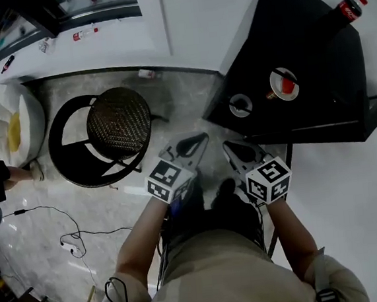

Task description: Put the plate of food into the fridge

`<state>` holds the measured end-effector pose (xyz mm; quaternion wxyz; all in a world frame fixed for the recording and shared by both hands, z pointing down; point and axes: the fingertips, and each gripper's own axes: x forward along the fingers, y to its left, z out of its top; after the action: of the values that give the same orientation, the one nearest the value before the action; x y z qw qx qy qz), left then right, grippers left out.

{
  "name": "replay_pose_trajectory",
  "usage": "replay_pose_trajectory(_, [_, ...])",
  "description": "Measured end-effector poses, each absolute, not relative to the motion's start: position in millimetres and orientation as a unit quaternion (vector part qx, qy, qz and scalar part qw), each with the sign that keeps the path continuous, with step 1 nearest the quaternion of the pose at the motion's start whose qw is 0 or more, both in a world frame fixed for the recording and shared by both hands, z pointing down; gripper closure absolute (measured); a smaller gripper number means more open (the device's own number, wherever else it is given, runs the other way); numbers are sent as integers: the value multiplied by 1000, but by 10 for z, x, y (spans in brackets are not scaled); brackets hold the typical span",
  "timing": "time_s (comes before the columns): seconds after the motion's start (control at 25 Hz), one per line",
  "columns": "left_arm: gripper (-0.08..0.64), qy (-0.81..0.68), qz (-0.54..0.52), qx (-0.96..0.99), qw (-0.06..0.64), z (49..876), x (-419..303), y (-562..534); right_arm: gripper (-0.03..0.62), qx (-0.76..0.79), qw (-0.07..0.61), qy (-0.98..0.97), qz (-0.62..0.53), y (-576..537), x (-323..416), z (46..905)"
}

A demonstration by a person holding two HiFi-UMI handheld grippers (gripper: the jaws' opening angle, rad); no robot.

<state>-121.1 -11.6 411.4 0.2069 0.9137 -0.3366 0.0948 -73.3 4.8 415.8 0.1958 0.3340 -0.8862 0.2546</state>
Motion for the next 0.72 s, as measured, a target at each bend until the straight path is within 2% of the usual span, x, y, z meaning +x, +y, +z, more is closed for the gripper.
replay_pose_trajectory(0.52, [549, -288, 76, 939, 175, 3683, -1061, 91, 572, 332, 213, -901, 183, 376, -890, 3724])
replay_pose_trajectory(0.72, [549, -273, 74, 945, 165, 3591, -995, 188, 572, 338, 201, -902, 177, 468, -887, 3644])
